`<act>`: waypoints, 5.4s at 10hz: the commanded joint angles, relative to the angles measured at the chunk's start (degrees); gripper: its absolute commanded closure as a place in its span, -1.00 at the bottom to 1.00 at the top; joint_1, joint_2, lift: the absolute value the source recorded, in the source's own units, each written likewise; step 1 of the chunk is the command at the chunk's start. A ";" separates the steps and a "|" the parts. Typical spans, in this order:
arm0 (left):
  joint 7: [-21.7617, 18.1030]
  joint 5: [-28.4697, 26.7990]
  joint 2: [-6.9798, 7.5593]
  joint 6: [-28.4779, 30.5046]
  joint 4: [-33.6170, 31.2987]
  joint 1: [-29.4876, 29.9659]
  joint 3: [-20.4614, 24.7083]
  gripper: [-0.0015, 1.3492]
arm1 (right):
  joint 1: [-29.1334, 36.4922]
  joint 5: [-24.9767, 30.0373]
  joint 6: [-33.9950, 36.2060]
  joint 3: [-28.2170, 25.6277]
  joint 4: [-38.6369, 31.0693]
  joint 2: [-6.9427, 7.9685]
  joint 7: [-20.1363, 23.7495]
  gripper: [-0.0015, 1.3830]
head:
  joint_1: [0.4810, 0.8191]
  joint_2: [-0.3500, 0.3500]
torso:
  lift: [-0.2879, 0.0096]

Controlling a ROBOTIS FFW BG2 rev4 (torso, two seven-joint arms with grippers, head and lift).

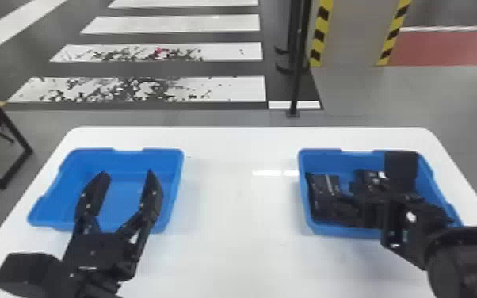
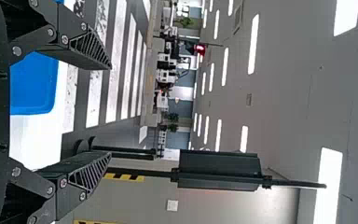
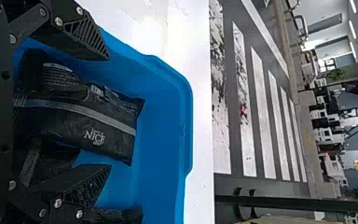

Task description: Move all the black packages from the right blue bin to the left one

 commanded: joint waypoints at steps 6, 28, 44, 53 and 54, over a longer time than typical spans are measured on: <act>-0.18 -0.04 0.09 -0.14 1.00 -0.72 -0.43 -0.39 | -2.49 -0.17 1.08 2.42 4.44 -0.76 0.46 0.12 | 0.27 0.15 | -0.01; -16.61 30.81 0.62 13.08 4.24 -9.86 -2.83 -0.39 | -3.48 -31.36 -11.57 14.53 -1.18 -5.33 24.72 0.65 | 0.27 0.59 | -0.01; -14.15 27.39 1.14 16.03 -0.97 -7.19 -3.52 0.81 | -8.54 -34.90 -13.82 20.93 2.47 -5.33 23.31 0.65 | 0.27 0.73 | -0.01; -4.48 -5.06 -1.58 -3.38 25.61 -21.53 10.42 0.81 | -6.85 -39.93 -17.48 19.33 6.27 -5.33 23.49 -0.79 | 0.27 0.91 | -0.01; -0.79 -7.92 -1.58 -7.59 29.41 -22.65 11.11 0.66 | -6.43 -38.79 -17.62 18.65 5.71 -5.42 23.49 -0.79 | 0.27 1.00 | -0.01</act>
